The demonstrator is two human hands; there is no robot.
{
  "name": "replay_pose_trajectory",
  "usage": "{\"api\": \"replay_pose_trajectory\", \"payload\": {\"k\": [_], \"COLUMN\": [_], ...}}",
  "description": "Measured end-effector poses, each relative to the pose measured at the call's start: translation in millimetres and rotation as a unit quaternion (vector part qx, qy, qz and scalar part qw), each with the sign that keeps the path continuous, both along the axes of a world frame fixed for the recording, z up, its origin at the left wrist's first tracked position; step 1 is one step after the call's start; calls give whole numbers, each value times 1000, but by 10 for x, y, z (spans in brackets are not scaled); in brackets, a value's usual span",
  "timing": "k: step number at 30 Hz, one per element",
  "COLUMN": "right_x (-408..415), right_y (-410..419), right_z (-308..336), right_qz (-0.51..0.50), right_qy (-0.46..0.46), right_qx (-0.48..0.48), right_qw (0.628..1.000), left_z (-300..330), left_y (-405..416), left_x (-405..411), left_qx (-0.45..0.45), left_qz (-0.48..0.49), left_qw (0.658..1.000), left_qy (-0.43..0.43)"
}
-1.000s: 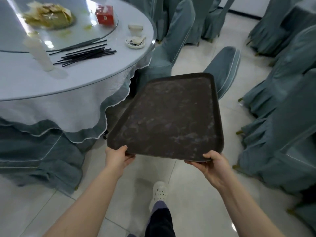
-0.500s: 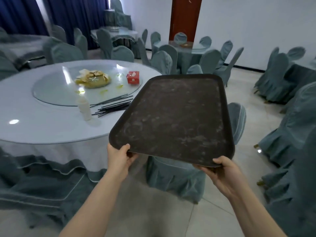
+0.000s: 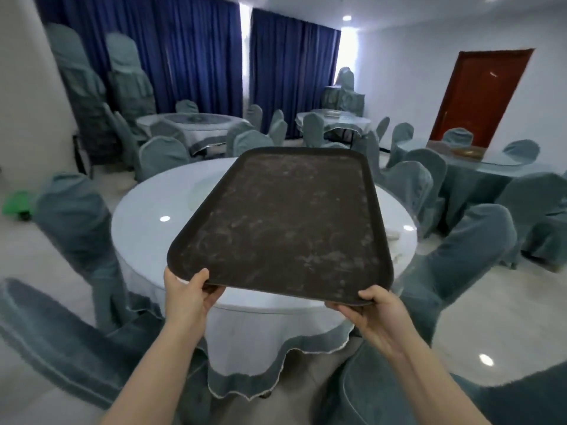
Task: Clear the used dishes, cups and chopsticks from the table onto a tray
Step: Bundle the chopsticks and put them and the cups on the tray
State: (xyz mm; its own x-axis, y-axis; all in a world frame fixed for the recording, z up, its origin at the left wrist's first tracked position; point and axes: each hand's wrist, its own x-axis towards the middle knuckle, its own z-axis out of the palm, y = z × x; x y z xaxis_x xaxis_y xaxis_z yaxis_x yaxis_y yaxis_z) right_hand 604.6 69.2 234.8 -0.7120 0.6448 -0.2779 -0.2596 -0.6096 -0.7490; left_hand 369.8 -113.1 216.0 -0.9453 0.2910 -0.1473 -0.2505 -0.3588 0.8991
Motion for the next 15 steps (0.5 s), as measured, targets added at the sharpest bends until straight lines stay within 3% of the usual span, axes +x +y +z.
{"api": "replay_pose_trajectory", "payload": {"k": [15], "right_x": [-3612], "right_y": [410], "right_z": [-237], "right_qz": [254], "right_qy": [-47], "right_qx": [-47], "right_qw": [965], "left_z": [-180], "left_y": [-404], "left_x": [-2370], "left_qx": [45], "left_qz": [241], "left_qw": [969], "left_qy": [-25]}}
